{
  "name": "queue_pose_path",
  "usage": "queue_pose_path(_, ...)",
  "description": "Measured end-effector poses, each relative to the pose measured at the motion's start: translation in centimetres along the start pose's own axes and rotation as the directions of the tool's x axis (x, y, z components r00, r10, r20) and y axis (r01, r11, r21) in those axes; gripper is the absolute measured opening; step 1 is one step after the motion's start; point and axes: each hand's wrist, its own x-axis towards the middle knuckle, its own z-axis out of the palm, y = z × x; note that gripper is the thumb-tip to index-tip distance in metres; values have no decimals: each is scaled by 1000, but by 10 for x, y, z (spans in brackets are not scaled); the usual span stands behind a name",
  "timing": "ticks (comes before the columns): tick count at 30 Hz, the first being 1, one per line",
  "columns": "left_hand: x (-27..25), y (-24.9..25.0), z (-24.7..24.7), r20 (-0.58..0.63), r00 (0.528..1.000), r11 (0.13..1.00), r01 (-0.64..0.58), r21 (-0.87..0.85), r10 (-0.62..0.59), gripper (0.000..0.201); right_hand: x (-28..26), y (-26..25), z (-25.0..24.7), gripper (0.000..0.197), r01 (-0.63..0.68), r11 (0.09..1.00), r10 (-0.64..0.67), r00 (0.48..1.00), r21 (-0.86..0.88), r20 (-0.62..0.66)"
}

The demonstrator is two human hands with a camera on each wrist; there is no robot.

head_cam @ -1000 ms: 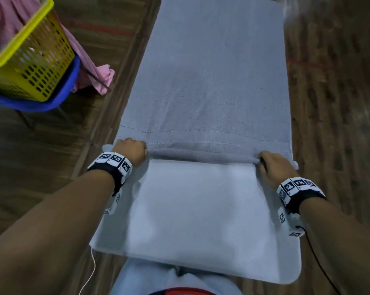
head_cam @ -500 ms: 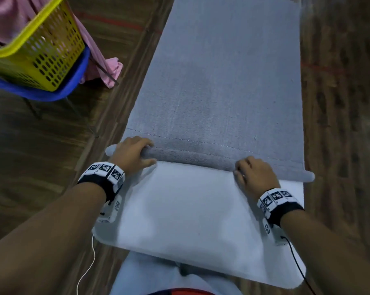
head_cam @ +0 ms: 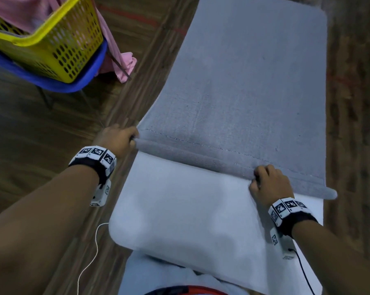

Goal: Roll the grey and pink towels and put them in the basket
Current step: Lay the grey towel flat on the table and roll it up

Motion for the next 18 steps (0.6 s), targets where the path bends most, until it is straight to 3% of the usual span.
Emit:
queue_pose_path(3,2,6,1,-120,993,999,10,50,-4,29,4,0,-2,21,-23,1000,23,1000,-1,18)
queue_pose_path(6,-8,27,9,-286,954,991,-58,122,91,34,1,7,-3,26,-47,999,47,999,-6,4)
queue_pose_path(10,-31,53,29,-239,914,944,-319,82,329,35,-10,31,-2,31,-108,994,108,994,-24,-3)
queue_pose_path(14,-25,59,30,-259,923,958,-283,37,283,33,-8,58,-7,25,-123,992,124,992,-20,12)
queue_pose_path(18,-7,65,21,-230,927,955,-286,83,298,13,5,67,-16,24,-130,991,130,991,3,36)
